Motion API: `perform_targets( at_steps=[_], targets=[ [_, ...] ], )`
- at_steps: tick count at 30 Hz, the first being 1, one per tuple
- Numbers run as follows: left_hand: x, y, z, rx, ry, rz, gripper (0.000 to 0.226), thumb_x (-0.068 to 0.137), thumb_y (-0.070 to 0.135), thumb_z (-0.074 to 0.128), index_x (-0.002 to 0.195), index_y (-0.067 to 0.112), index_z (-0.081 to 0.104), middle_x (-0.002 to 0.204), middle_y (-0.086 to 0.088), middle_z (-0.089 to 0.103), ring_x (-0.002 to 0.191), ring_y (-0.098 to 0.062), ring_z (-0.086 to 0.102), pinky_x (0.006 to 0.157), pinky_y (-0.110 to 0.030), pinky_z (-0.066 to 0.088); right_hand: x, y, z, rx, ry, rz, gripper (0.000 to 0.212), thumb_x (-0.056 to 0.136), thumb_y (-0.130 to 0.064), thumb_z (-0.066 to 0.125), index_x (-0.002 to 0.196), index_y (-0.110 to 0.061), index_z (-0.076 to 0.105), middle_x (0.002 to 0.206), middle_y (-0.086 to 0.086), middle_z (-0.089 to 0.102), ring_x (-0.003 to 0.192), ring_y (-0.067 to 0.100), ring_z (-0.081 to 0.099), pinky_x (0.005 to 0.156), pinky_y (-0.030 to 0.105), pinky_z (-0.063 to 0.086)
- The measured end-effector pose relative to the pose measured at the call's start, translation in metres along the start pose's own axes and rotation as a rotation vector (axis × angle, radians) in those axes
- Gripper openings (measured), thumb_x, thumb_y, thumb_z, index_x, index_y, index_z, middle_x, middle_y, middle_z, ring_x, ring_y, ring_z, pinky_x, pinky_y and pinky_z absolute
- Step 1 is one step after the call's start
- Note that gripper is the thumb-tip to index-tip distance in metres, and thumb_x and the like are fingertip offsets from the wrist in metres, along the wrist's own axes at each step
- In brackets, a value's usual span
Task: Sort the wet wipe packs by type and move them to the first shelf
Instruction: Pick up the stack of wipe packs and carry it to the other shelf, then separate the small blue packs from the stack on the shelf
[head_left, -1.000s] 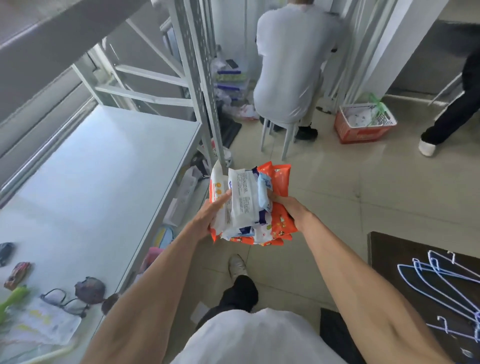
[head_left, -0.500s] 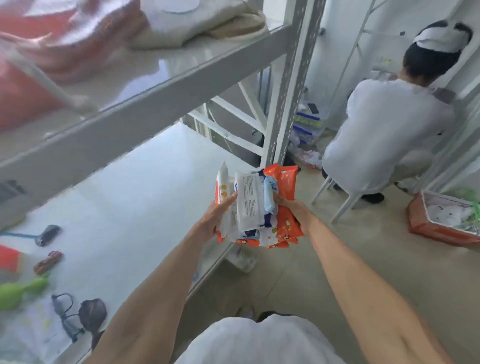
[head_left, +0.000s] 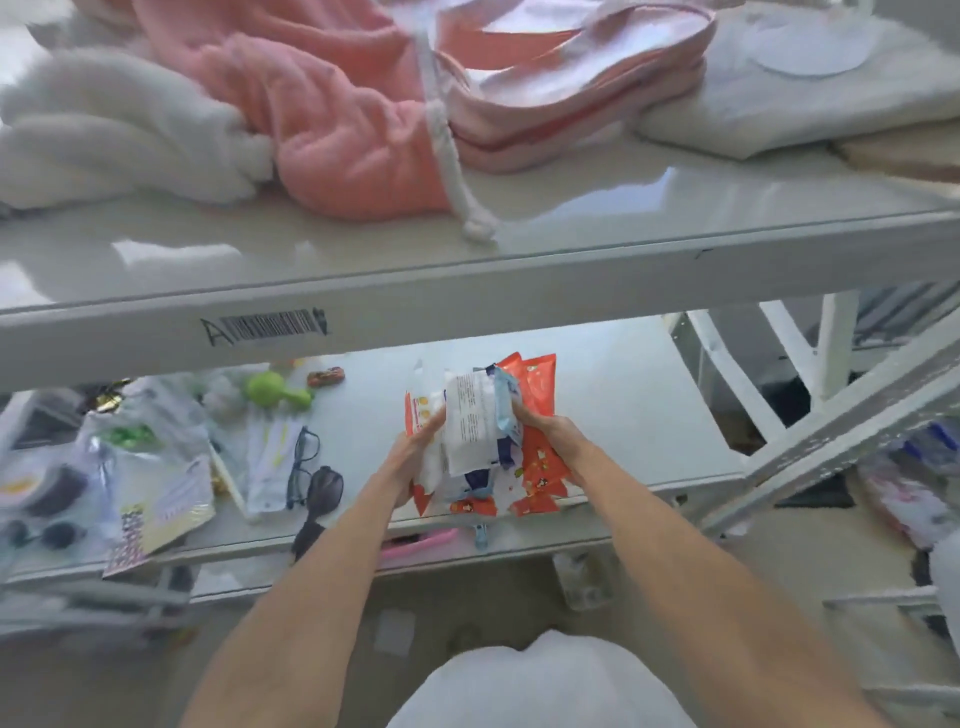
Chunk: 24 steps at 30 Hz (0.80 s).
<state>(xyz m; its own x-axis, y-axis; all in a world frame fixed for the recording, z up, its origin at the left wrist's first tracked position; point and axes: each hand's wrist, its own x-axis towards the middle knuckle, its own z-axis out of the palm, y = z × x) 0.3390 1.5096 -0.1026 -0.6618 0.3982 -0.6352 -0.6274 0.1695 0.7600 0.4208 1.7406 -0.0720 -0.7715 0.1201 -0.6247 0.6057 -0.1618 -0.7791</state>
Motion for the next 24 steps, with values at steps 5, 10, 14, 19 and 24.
perform_targets(
  at_steps=[5, 10, 14, 19, 24],
  targets=[
    [0.022, 0.011, -0.036, -0.037, 0.129, 0.048, 0.101, 0.065, 0.081, 0.078, 0.145, 0.024, 0.055, 0.139, -0.005, 0.067, 0.130, -0.031, 0.062, 0.112, -0.059, 0.044, 0.050, -0.023, 0.019, -0.111, -0.001, -0.002, 0.102, 0.050, -0.089, 0.078, 0.119, -0.013, 0.072, 0.109, 0.014, 0.079, 0.100, 0.035, 0.077, 0.096, 0.055, 0.059],
    [0.032, 0.028, -0.030, 0.121, 0.506, -0.031, 0.155, 0.034, 0.108, 0.053, 0.155, 0.013, 0.038, 0.153, -0.012, 0.048, 0.141, -0.037, 0.045, 0.116, -0.058, 0.038, 0.073, -0.040, 0.034, -0.426, 0.255, -0.032, 0.126, 0.055, -0.105, 0.048, 0.135, -0.007, 0.054, 0.118, 0.013, 0.065, 0.122, 0.037, 0.063, 0.106, 0.051, 0.049],
    [0.032, 0.036, -0.029, 0.269, 0.524, -0.076, 0.169, 0.020, 0.113, 0.038, 0.157, 0.014, 0.034, 0.157, -0.019, 0.040, 0.145, -0.041, 0.037, 0.119, -0.061, 0.032, 0.079, -0.049, 0.033, -0.558, 0.296, -0.029, 0.130, 0.065, -0.099, 0.047, 0.153, -0.006, 0.030, 0.147, 0.021, 0.048, 0.140, 0.041, 0.045, 0.115, 0.053, 0.040],
    [0.028, 0.043, -0.034, 0.347, 0.514, 0.014, 0.160, 0.031, 0.108, 0.049, 0.158, 0.014, 0.028, 0.158, -0.017, 0.038, 0.144, -0.039, 0.041, 0.117, -0.059, 0.036, 0.086, -0.038, 0.016, -0.422, 0.289, -0.070, 0.149, 0.041, -0.105, 0.057, 0.155, -0.013, 0.030, 0.151, 0.017, 0.048, 0.138, 0.037, 0.048, 0.113, 0.056, 0.043],
    [0.017, 0.046, -0.028, 0.328, 0.546, 0.141, 0.149, 0.039, 0.106, 0.052, 0.157, 0.018, 0.034, 0.156, -0.011, 0.046, 0.144, -0.032, 0.043, 0.118, -0.055, 0.037, 0.070, -0.046, 0.016, -0.433, 0.487, -0.260, 0.093, 0.071, -0.080, 0.067, 0.137, -0.017, 0.052, 0.136, 0.012, 0.057, 0.129, 0.033, 0.053, 0.108, 0.056, 0.045]
  ],
)
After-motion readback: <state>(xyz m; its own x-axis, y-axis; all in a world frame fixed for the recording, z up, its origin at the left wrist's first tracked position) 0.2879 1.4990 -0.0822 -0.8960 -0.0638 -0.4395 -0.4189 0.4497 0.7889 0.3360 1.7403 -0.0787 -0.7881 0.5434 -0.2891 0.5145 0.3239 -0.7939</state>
